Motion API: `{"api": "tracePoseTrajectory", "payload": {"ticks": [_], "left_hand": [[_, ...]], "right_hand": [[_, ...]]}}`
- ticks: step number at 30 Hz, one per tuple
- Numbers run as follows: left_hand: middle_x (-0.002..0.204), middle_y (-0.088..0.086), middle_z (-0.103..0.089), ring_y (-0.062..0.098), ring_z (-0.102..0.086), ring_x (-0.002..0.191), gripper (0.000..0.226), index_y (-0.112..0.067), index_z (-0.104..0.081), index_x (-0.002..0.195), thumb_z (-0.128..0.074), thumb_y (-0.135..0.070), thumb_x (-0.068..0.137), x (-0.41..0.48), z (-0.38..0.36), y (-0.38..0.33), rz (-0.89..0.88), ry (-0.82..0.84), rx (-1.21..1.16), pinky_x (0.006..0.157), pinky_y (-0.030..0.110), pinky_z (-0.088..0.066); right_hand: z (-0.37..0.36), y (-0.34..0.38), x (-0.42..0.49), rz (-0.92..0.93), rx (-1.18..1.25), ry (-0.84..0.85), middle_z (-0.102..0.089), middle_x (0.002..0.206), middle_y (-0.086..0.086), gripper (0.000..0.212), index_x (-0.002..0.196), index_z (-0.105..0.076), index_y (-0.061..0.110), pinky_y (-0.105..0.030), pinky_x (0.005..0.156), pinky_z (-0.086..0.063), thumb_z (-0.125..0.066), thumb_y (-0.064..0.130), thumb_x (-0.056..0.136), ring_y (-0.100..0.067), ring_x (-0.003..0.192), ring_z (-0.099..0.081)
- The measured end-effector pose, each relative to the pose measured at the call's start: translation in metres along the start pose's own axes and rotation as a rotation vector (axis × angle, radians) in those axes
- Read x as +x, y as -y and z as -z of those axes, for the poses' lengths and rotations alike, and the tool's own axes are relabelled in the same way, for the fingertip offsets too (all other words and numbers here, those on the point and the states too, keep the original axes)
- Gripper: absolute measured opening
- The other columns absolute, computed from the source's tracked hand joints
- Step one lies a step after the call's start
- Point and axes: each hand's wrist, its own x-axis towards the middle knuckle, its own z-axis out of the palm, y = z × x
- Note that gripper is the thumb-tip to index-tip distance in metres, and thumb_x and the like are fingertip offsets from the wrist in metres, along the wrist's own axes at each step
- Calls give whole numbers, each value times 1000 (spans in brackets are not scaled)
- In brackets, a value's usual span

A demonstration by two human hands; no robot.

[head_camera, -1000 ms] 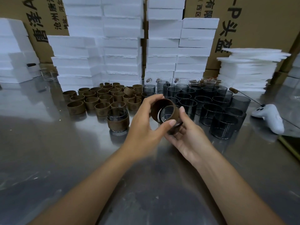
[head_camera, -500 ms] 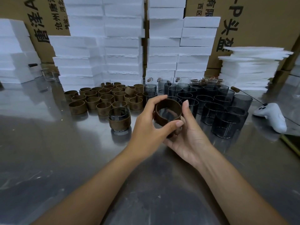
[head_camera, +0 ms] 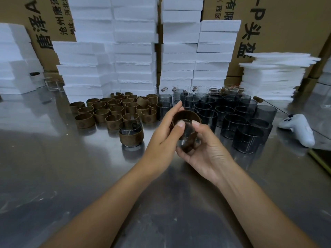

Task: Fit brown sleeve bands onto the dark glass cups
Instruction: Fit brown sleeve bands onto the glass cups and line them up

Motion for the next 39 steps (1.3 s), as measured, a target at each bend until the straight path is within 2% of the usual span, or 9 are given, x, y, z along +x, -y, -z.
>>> {"api": "tracePoseTrajectory", "payload": {"ticks": [3,5,7,10,13,16,21,32,39], "left_hand": [[128,-28,-51,-21,-46,113,48,-35,-38,142,-50,-23,97,1,0,1,63,23,-45,82,-2,-37],[128,-24,-54,-18,-47,113,53,-35,-41,141,-57,-36,90,3,-1,1,113,34,-84,85,1,-41],[122,-14,-63,-5,-56,113,56,-31,-49,135,-64,-44,83,4,-1,2,186,55,-142,91,17,-48],[121,-1,-65,14,-62,113,48,-26,-55,128,-60,-38,82,5,-1,4,254,70,-225,92,41,-53],[115,-2,-68,13,-65,108,41,-27,-59,124,-56,-36,84,6,0,3,223,59,-243,80,29,-57],[104,-5,-72,11,-68,100,33,-28,-64,117,-55,-35,86,5,1,2,210,34,-266,72,21,-54],[106,4,-72,18,-69,100,41,-16,-64,119,-59,-37,83,6,3,2,231,-34,-317,72,25,-55],[107,0,-73,19,-69,99,34,-28,-73,104,-60,-52,82,5,6,0,236,-17,-342,73,28,-55],[103,0,-74,18,-70,96,29,-29,-74,100,-56,-48,89,5,5,1,238,-33,-356,72,29,-56]], "right_hand": [[-1,1,-1,31,26,28,-66,97,-11,16,74,-74,18,-37,88,-53,-72,25,60,-29,103,-60],[-2,3,-1,61,42,35,-70,90,-8,7,65,-75,21,-34,82,-55,-71,24,60,-27,100,-61],[-2,3,-1,85,60,43,-72,87,-7,7,62,-76,22,-31,76,-57,-70,24,59,-25,96,-63],[-2,3,-1,107,61,52,-73,84,-6,8,61,-76,21,-29,74,-57,-69,24,59,-23,94,-63],[-2,3,0,109,52,72,-72,87,-8,11,65,-77,20,-30,78,-56,-68,25,62,-24,97,-63],[-1,4,0,105,52,89,-74,83,-6,12,66,-78,20,-29,75,-59,-66,24,65,-20,87,-70],[0,4,0,103,16,111,-75,78,-4,15,64,-78,20,-28,69,-59,-63,23,68,-15,76,-73],[1,3,1,86,-34,78,-76,82,-6,14,66,-78,22,-30,67,-59,-65,28,67,-18,82,-73],[-1,4,-1,93,-47,40,-75,83,-8,14,66,-77,22,-31,63,-59,-67,30,65,-21,81,-73]]}}
